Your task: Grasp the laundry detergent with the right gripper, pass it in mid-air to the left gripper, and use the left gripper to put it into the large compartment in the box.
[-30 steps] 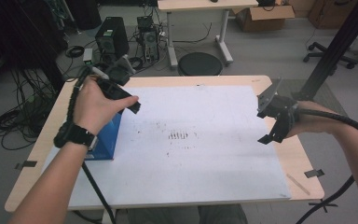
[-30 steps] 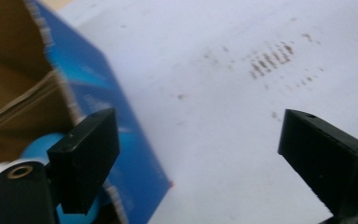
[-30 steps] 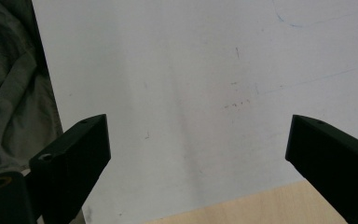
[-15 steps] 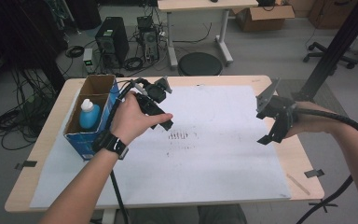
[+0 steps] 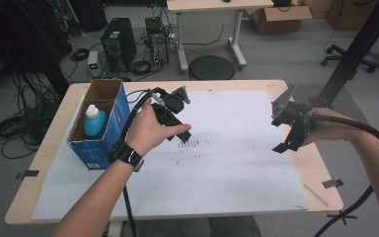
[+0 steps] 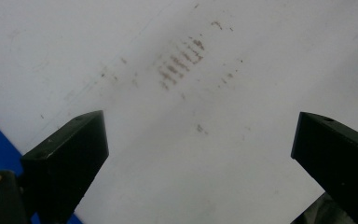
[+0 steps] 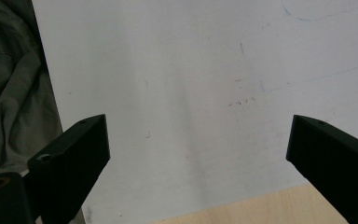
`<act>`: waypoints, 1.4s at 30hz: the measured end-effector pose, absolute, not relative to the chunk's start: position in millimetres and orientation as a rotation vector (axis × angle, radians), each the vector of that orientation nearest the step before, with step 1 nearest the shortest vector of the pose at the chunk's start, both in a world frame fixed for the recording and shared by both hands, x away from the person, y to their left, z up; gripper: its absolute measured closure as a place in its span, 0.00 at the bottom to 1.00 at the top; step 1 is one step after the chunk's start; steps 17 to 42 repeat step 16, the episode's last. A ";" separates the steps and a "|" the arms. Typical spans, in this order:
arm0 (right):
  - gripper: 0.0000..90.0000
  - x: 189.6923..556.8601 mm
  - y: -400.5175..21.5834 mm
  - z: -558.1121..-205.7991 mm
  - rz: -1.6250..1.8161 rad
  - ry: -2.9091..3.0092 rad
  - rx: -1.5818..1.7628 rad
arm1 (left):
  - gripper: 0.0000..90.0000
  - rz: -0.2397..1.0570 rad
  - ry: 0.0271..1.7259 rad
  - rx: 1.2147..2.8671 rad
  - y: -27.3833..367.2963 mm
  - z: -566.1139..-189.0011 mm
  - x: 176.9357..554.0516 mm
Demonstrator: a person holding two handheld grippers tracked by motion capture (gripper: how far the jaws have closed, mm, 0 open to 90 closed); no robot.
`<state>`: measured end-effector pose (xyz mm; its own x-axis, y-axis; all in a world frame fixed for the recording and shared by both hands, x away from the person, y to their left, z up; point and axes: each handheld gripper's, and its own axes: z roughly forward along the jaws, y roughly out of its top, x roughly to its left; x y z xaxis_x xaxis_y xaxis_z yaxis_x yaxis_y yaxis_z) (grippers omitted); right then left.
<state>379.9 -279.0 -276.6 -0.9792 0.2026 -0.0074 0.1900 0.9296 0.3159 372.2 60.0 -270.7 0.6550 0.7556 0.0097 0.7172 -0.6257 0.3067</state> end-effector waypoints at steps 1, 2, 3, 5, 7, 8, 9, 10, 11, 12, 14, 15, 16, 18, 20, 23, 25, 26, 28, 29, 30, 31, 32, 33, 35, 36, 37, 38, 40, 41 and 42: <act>0.07 380.0 -278.9 -276.8 0.491 3.046 0.311 | 0.05 0.201 1.185 2.597 59.4 -270.8 371.8; 0.07 380.0 -278.9 -276.8 0.492 3.047 0.313 | 0.05 0.201 1.183 2.597 59.1 -270.9 371.5; 0.07 380.0 -278.7 -276.9 0.493 3.047 0.312 | 0.05 0.199 1.178 2.599 59.2 -271.1 371.3; 0.07 379.5 -278.2 -276.8 0.491 3.049 0.310 | 0.05 0.202 1.181 2.601 59.6 -271.0 371.1; 0.07 379.0 -277.8 -276.8 0.487 3.050 0.310 | 0.05 0.201 1.180 2.601 60.3 -270.9 370.8; 0.07 378.9 -277.7 -276.7 0.486 3.050 0.309 | 0.05 0.200 1.182 2.598 60.6 -270.9 370.6; 0.06 378.8 -277.6 -276.7 0.488 3.050 0.309 | 0.05 0.201 1.183 2.599 60.7 -270.6 370.4; 0.07 378.6 -277.4 -276.7 0.491 3.051 0.309 | 0.05 0.199 1.175 2.605 61.0 -270.3 370.2; 0.06 378.4 -277.2 -276.8 0.492 3.050 0.307 | 0.05 0.197 1.174 2.602 61.0 -270.1 369.7; 0.06 378.3 -276.9 -276.9 0.491 3.050 0.309 | 0.05 0.196 1.174 2.599 61.1 -269.9 369.5; 0.06 378.3 -276.1 -277.1 0.490 3.053 0.306 | 0.05 0.197 1.174 2.597 61.8 -269.3 369.3; 0.06 378.2 -275.6 -277.2 0.492 3.052 0.306 | 0.05 0.194 1.176 2.592 62.0 -269.5 369.1; 0.06 378.4 -275.2 -277.0 0.490 3.054 0.303 | 0.05 0.193 1.175 2.591 62.6 -269.3 369.2; 0.06 378.4 -275.2 -277.0 0.490 3.054 0.303 | 0.05 0.193 1.175 2.591 62.6 -269.3 369.2; 0.06 378.4 -275.2 -277.0 0.490 3.054 0.303 | 0.05 0.193 1.175 2.591 62.6 -269.3 369.2; 0.06 378.4 -275.2 -277.0 0.490 3.054 0.303 | 0.05 0.193 1.175 2.591 62.6 -269.3 369.2; 0.06 378.4 -275.2 -277.0 0.490 3.054 0.303 | 0.05 0.193 1.175 2.591 62.6 -269.3 369.2; 0.06 378.4 -275.2 -277.0 0.490 3.054 0.303 | 0.05 0.193 1.175 2.591 62.6 -269.3 369.2; 0.06 378.4 -275.2 -277.0 0.490 3.054 0.303 | 0.05 0.193 1.175 2.591 62.6 -269.3 369.2; 0.06 378.4 -275.2 -277.0 0.490 3.054 0.303 | 0.05 0.193 1.175 2.591 62.6 -269.3 369.2; 0.06 378.4 -275.2 -277.0 0.490 3.054 0.303 | 0.05 0.193 1.175 2.591 62.6 -269.3 369.2; 0.06 378.4 -275.2 -277.0 0.490 3.054 0.303 | 0.05 0.193 1.175 2.591 62.6 -269.3 369.2; 0.06 378.4 -275.2 -277.0 0.490 3.054 0.303 | 0.05 0.193 1.175 2.591 62.6 -269.3 369.2; 0.06 378.4 -275.2 -277.0 0.490 3.054 0.303 | 0.05 0.193 1.175 2.591 62.6 -269.3 369.2; 0.06 378.4 -275.2 -277.0 0.490 3.054 0.303 | 0.05 0.193 1.175 2.591 62.6 -269.3 369.2; 0.06 378.4 -275.2 -277.0 0.490 3.054 0.303 | 0.05 0.193 1.175 2.591 62.6 -269.3 369.2; 0.06 378.4 -275.2 -277.0 0.490 3.054 0.303 | 0.05 0.193 1.175 2.591 62.6 -269.3 369.2; 0.06 378.4 -275.2 -277.0 0.490 3.054 0.303 | 0.05 0.193 1.175 2.591 62.6 -269.3 369.2; 0.06 378.4 -275.2 -277.0 0.490 3.054 0.303 | 0.05 0.193 1.175 2.591 62.6 -269.3 369.2; 0.06 378.4 -275.2 -277.0 0.490 3.054 0.303 | 0.05 0.193 1.175 2.591 62.6 -269.3 369.2; 0.06 378.4 -275.2 -277.0 0.490 3.054 0.303 | 0.05 0.193 1.175 2.591 62.6 -269.3 369.2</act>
